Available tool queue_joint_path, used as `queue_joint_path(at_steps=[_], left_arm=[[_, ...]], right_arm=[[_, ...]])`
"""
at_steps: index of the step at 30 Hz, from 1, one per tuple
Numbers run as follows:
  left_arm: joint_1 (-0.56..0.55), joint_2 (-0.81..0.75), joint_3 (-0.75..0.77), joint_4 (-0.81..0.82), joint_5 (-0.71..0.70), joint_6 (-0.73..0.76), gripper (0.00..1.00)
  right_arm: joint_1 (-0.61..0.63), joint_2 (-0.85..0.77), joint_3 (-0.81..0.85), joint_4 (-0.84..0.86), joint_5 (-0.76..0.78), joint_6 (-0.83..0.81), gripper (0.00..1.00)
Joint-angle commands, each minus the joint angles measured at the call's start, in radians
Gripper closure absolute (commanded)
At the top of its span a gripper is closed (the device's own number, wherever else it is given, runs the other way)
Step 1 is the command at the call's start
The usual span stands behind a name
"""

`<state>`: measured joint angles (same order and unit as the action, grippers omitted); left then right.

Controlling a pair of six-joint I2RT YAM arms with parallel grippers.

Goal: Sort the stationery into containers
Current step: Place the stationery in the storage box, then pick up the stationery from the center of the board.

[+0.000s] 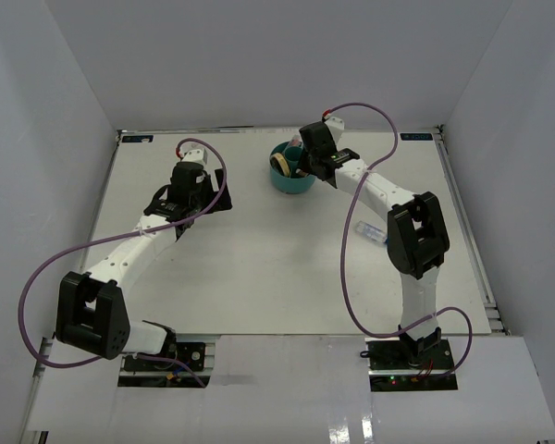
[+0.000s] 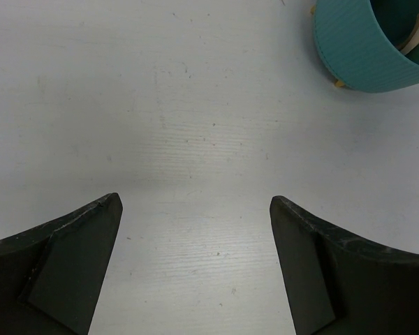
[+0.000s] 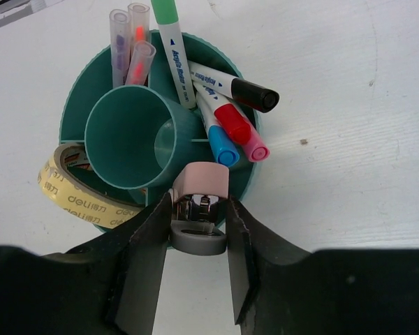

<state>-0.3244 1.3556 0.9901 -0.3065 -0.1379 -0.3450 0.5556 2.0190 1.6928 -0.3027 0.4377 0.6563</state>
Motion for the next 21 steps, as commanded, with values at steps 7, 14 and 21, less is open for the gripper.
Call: queue_joint_path(at_steps=[7, 14, 21], left_arm=[[0.002, -0.024, -0.005, 0.007, 0.038, -0.008, 0.02], [0.002, -0.029, -0.004, 0.010, 0.057, 0.001, 0.02], [0.002, -0.032, -0.007, 0.029, 0.136, 0.049, 0.02]], right_arm=[[-0.003, -0.031, 0.010, 0.054, -0.022, 0.014, 0.42], [-0.005, -0.126, -0.056, 0.057, -0.045, -0.032, 0.40], [-0.052, -0.360, -0.306, 0.073, -0.067, -0.107, 0.29]])
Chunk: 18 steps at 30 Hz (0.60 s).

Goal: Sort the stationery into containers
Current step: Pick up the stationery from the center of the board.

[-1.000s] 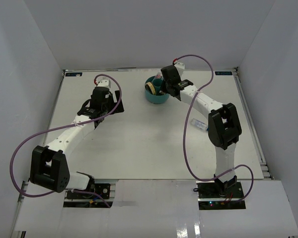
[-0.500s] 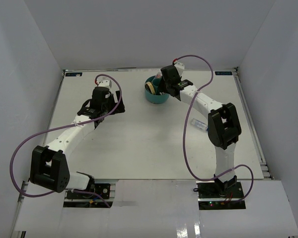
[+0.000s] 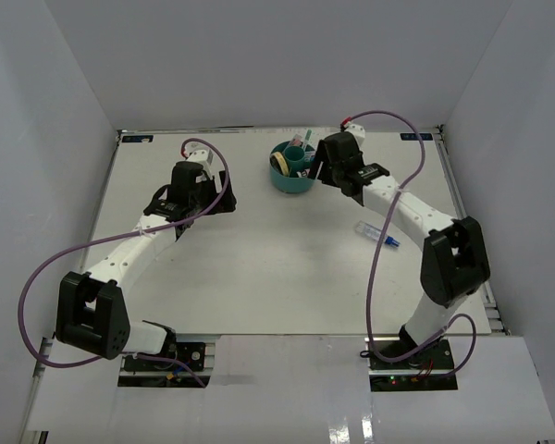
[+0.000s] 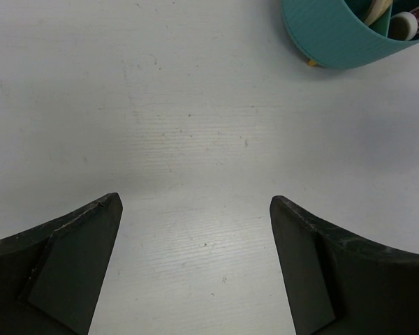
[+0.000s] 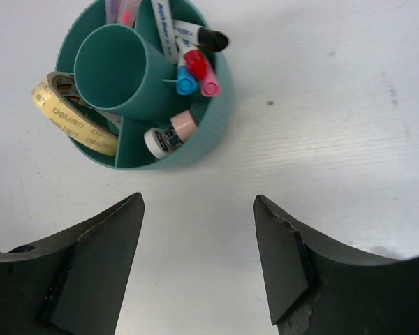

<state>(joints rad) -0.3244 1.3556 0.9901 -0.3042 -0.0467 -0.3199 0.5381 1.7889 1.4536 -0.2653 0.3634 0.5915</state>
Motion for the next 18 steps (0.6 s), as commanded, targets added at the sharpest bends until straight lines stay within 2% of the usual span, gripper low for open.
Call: queue_joint_path(at_steps=[1, 4, 10, 18], left_arm=[[0.002, -0.030, -0.005, 0.028, 0.079, 0.028, 0.02], [0.002, -0.038, -0.005, 0.031, 0.137, 0.048, 0.02], [0.002, -0.043, -0.018, 0.054, 0.240, 0.071, 0.02], [0.002, -0.033, -0.018, 0.054, 0.263, 0.071, 0.02]], right_arm=[[-0.046, -0.164, -0.141, 0.040, 0.011, -0.045, 0.26], [-0.101, -0.316, -0.252, 0.054, 0.005, -0.058, 0.24], [-0.269, -0.511, -0.544, 0.069, -0.061, 0.017, 0.22], [-0.440, -0.621, -0.798, 0.067, -0.119, 0.088, 0.24]])
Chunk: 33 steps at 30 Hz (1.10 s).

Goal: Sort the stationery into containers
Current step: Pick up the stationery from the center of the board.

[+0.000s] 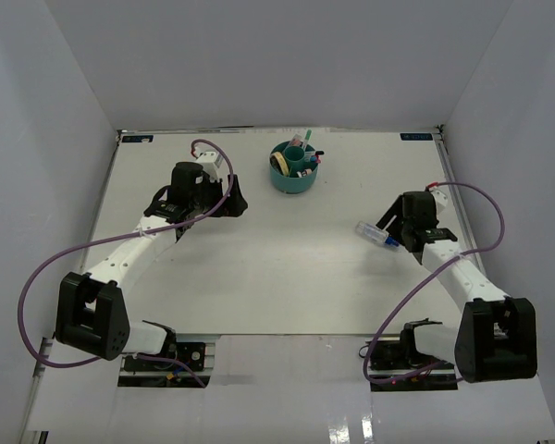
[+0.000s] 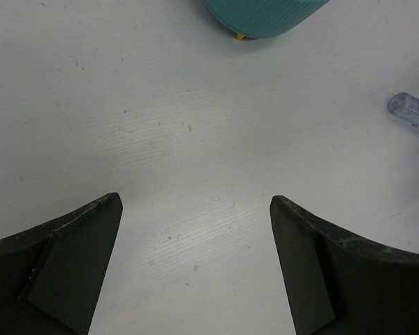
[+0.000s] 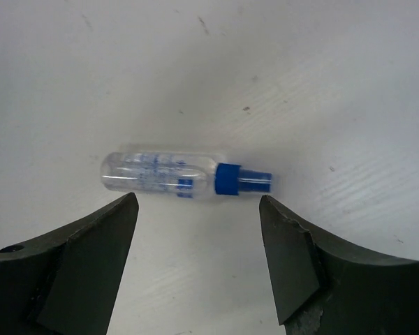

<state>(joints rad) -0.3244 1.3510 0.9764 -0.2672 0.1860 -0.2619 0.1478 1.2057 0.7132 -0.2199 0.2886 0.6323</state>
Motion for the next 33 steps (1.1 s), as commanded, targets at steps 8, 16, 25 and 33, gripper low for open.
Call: queue_joint_path(at_steps=[8, 16, 25, 33], left_arm=[[0.002, -0.032, -0.004, 0.019, 0.069, 0.003, 0.02], [0.001, -0.035, -0.004, 0.019, 0.075, 0.000, 0.02], [0.002, -0.032, -0.007, 0.019, 0.073, 0.001, 0.02], [0.002, -0.030, -0.007, 0.017, 0.075, 0.001, 0.02]], right_arm=[[-0.135, -0.097, -0.170, 0.048, -0.083, 0.116, 0.25], [-0.136, -0.020, -0.192, 0.177, -0.135, 0.211, 0.25], [-0.165, 0.086, -0.175, 0.257, -0.146, 0.262, 0.25], [-0.165, 0.155, -0.118, 0.292, -0.144, 0.264, 0.25]])
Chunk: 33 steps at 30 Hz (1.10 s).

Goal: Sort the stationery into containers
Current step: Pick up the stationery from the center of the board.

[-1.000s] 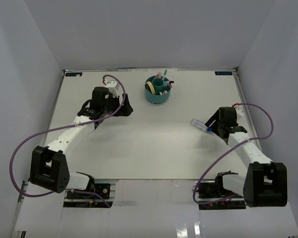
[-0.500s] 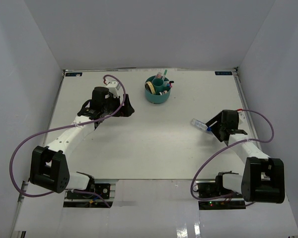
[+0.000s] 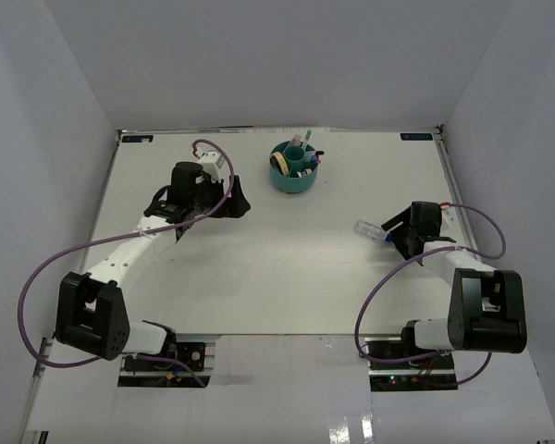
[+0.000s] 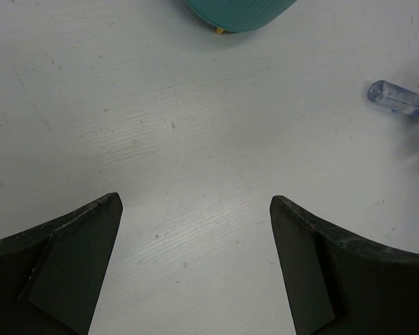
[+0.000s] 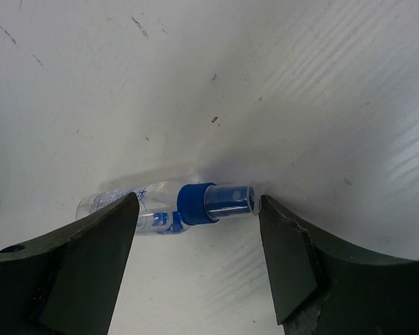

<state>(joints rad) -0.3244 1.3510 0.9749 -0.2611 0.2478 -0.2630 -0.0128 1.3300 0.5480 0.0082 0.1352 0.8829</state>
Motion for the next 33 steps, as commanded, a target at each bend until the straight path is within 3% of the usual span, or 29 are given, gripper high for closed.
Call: queue_joint_path(at_steps=[1, 23, 33], left_arm=[[0.002, -0.030, -0.005, 0.011, 0.011, 0.002, 0.02], [0.002, -0.020, -0.007, 0.013, 0.010, 0.005, 0.02], [0.002, -0.020, -0.007, 0.011, 0.016, 0.004, 0.02]], right_arm=[[-0.004, 0.043, 0.058, 0.070, 0.001, 0.010, 0.25], [-0.004, 0.333, 0.268, 0.096, -0.121, -0.119, 0.33], [0.002, 0.442, 0.409, -0.039, -0.085, -0.170, 0.37]])
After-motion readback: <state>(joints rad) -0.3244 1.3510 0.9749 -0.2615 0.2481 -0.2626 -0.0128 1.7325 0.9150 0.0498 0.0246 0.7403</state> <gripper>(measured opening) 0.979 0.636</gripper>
